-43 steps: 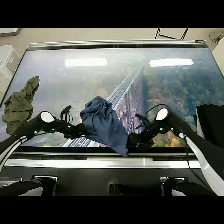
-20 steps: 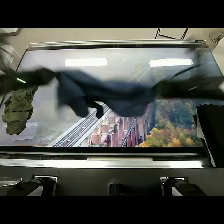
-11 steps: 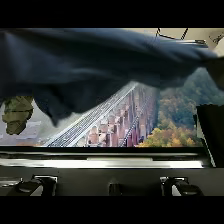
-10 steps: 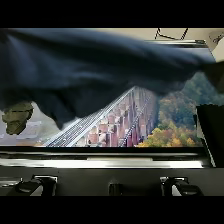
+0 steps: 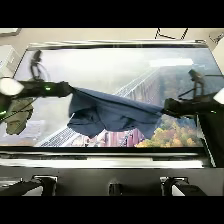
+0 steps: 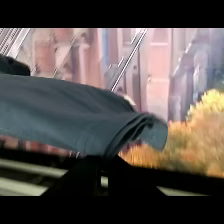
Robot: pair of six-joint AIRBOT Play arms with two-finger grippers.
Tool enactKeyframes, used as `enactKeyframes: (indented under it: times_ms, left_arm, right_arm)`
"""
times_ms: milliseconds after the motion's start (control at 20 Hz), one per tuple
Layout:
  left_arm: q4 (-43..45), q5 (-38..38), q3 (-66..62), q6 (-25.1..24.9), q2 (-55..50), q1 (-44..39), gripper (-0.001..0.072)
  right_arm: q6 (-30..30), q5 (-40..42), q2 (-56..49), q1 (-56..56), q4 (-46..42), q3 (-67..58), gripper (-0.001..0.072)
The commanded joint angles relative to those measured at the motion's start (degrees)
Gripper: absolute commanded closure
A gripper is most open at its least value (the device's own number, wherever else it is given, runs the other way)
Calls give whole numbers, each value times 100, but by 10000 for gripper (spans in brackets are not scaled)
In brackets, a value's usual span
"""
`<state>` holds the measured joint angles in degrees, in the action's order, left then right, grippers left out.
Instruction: Fold the clothes and pants, and hang the long-sleeved shirts on hangers.
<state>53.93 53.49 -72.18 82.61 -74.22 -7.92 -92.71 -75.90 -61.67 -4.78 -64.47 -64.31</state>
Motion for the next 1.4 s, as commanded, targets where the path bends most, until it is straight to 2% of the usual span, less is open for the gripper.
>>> enactKeyframes:
  times_ms: [0, 100, 150, 200, 250, 300, 350, 400, 450, 550, 600, 650, 700, 800, 1000, 1300, 1350]
  left_arm:
    - [-782, -334, -291, -37, -1419, -13, 678]
    - [-1014, -243, -444, -33, -1786, -37, 669]
    - [-1025, -199, -442, -33, -1869, -61, 633]
    - [-999, -127, -442, -35, -1915, -61, 552]
    - [-975, -24, -444, -35, -1919, -20, 321]
    - [-925, 240, -498, -35, -1899, 107, 43]
    - [-713, 758, -664, -33, -1893, 356, -3]
    - [-389, 1499, -881, -9, -1893, 699, -3]
    - [-61, 2184, -1014, 42, -1873, 1051, -3]
    - [603, 3244, -977, 302, -1770, 1755, 0]
    - [772, 3593, -811, 278, -1705, 2044, 2]
    - [807, 3622, -529, 282, -1613, 2247, 3]
    - [802, 3508, -160, 282, -1508, 2376, 5]
    - [789, 3082, 691, 177, -1368, 2424, 134]
    - [-37, 2122, 1648, -334, -1375, 2227, 134]
    - [-149, 894, 1729, -313, -1381, 1639, 139]
    - [-149, 782, 1729, -313, -1388, 1556, 249]
  right_arm:
    - [-138, 1775, -1082, 0, 774, 382, 670]
    - [-140, 2310, -1578, 0, 1287, 382, 670]
    - [-138, 2496, -1790, 0, 1530, 382, 669]
    - [-138, 2647, -1954, -2, 1727, 380, 669]
    - [-136, 2653, -2063, -17, 1864, 367, 592]
    - [-127, 2579, -2092, -116, 1906, 306, 376]
    - [66, 2260, -2074, -345, 1895, 138, 116]
    - [496, 1742, -2070, -675, 1814, -114, 67]
    - [769, 1115, -2070, -1110, 1519, -389, 62]
    - [748, 155, -2072, -1961, 734, -575, 90]
    - [636, -138, -2076, -2323, 437, -433, 103]
    - [664, -326, -2076, -2573, 345, -168, 102]
    - [767, -411, -2076, -2710, 363, 122, 101]
    - [1001, -409, -2076, -2750, 398, 686, 101]
    - [1182, -275, -2076, -2704, 708, 1152, 101]
    - [1285, -11, -2079, -2376, 1169, 1185, 94]
    - [1283, 184, -2079, -2188, 1176, 1185, 73]
